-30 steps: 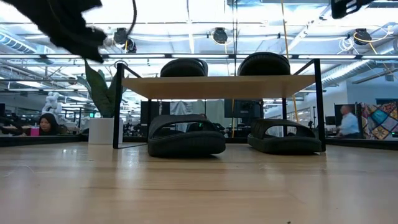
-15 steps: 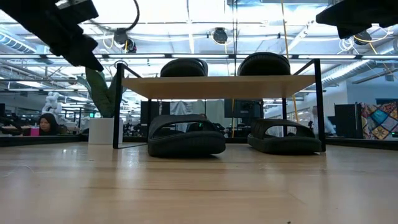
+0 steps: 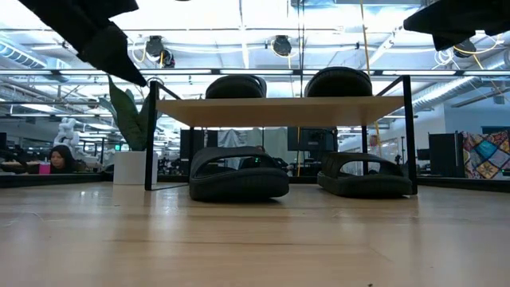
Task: Pick and place slides into the shelf
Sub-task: Adjust the shelf
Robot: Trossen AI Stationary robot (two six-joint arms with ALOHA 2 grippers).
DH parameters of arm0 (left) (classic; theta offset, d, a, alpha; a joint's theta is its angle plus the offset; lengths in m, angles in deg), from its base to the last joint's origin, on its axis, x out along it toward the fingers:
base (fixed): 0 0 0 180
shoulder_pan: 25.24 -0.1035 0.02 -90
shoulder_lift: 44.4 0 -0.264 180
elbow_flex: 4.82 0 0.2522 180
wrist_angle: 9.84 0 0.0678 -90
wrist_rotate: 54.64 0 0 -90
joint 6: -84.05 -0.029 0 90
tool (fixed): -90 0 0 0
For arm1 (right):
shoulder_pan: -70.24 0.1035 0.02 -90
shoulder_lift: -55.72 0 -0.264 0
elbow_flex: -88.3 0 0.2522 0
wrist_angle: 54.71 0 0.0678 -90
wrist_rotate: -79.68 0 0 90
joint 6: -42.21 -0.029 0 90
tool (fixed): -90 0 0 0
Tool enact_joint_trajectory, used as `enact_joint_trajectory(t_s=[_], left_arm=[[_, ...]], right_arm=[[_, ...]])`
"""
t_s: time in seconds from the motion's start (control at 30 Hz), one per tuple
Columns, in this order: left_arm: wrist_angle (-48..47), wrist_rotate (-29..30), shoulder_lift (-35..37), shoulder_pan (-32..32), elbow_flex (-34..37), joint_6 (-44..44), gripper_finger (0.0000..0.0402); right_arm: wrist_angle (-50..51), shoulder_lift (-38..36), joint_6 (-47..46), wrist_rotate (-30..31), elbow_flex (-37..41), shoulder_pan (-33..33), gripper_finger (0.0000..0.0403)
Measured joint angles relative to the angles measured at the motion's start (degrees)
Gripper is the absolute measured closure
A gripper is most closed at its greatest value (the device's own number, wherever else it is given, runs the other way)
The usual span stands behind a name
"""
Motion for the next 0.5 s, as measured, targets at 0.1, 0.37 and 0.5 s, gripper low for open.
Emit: enact_joint_trajectory(t_s=[0.1, 0.37, 0.5], left_arm=[[2.0, -1.6, 0.0, -0.8, 0.0, -1.9, 0.0402], [8.0, -4.6, 0.0, -1.7, 0.0, -8.7, 0.0401], [7.1, -5.0, 0.0, -1.7, 0.0, -8.0, 0.0401]], right_arm=[[0.0, 0.0, 0.0, -0.1, 0.0, 0.0, 0.0403], [4.0, 0.0, -1.0, -0.6, 0.0, 0.0, 0.0403], [4.8, 0.0, -1.2, 3.1, 0.1, 0.3, 0.0403]])
